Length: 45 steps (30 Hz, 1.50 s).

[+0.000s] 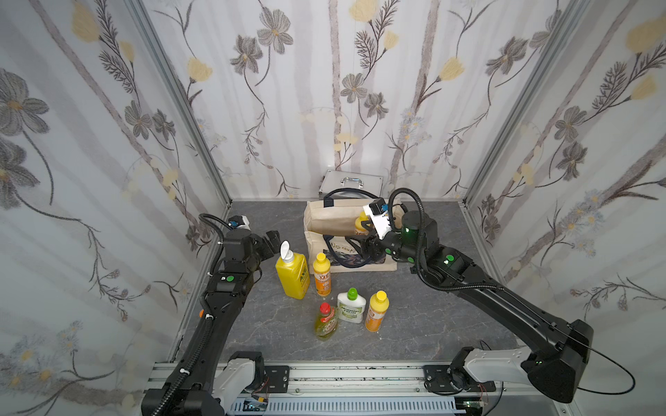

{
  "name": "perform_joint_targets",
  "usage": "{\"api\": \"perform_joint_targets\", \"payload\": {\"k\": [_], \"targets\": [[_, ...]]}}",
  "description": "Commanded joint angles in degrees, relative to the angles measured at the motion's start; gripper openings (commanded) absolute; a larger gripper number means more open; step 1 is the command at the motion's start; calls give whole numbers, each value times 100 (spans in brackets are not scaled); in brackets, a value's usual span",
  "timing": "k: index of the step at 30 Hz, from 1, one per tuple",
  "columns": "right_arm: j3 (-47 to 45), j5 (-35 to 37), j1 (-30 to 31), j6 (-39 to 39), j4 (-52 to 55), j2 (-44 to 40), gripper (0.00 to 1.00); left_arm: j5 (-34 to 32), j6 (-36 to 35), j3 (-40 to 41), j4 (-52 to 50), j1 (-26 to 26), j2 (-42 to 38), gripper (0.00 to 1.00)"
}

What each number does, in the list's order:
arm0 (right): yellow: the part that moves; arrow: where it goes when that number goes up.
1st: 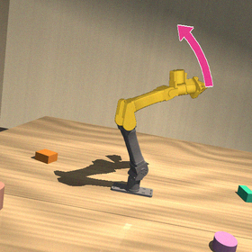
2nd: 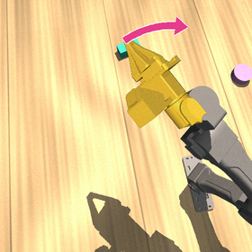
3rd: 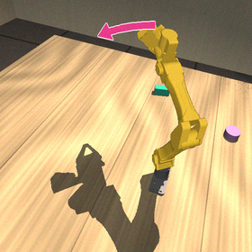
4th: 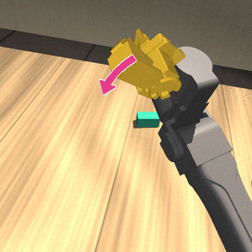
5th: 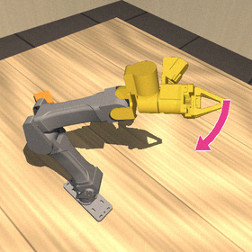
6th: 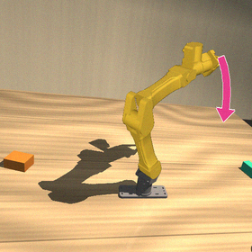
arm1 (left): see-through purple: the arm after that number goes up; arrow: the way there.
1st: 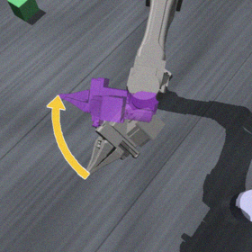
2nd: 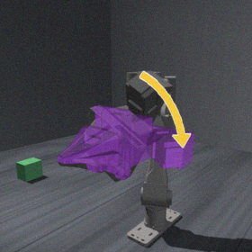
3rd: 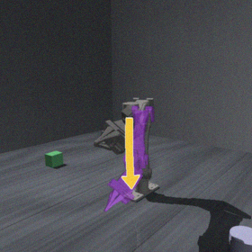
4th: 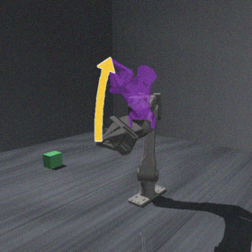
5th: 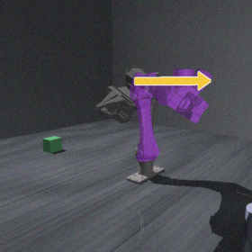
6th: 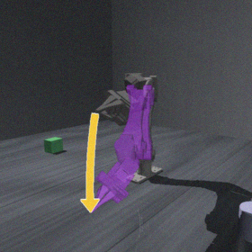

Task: Pack dish soap into the shopping bag
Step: Pick up the bottle of dish soap at the center of the board.

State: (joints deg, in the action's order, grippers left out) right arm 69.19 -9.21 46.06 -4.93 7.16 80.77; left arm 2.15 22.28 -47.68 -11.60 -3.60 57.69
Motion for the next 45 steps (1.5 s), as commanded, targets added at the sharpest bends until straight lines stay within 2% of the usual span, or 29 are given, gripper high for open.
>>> {"api": "perform_joint_targets", "payload": {"k": [1, 8, 12, 17, 23, 34, 45], "targets": [[-354, 132, 163, -198, 237, -483, 80, -81, 17, -48, -2, -1, -21, 100], [-1325, 1244, 933, -722, 870, -1794, 86, -101, 3, -45, 22, -1, 99, 100], [-2119, 1627, 1279, -1083, 621, -2430, 87, -83, 10, -43, 17, -6, 102, 100], [-3006, 1872, 1553, -1291, -24, -2831, 87, -66, 37, -40, 11, -1, 49, 100], [-3511, 2017, 1634, -1379, -475, -2988, 86, -83, 37, -48, 10, -1, 48, 100], [-3657, 2092, 1634, -1355, -699, -2813, 81, -123, 15, -30, -6, -36, 49, 100], [-3693, 2150, 1625, -1335, -664, -2738, 71, -185, -22, -22, -11, -90, 23, 100]]}}
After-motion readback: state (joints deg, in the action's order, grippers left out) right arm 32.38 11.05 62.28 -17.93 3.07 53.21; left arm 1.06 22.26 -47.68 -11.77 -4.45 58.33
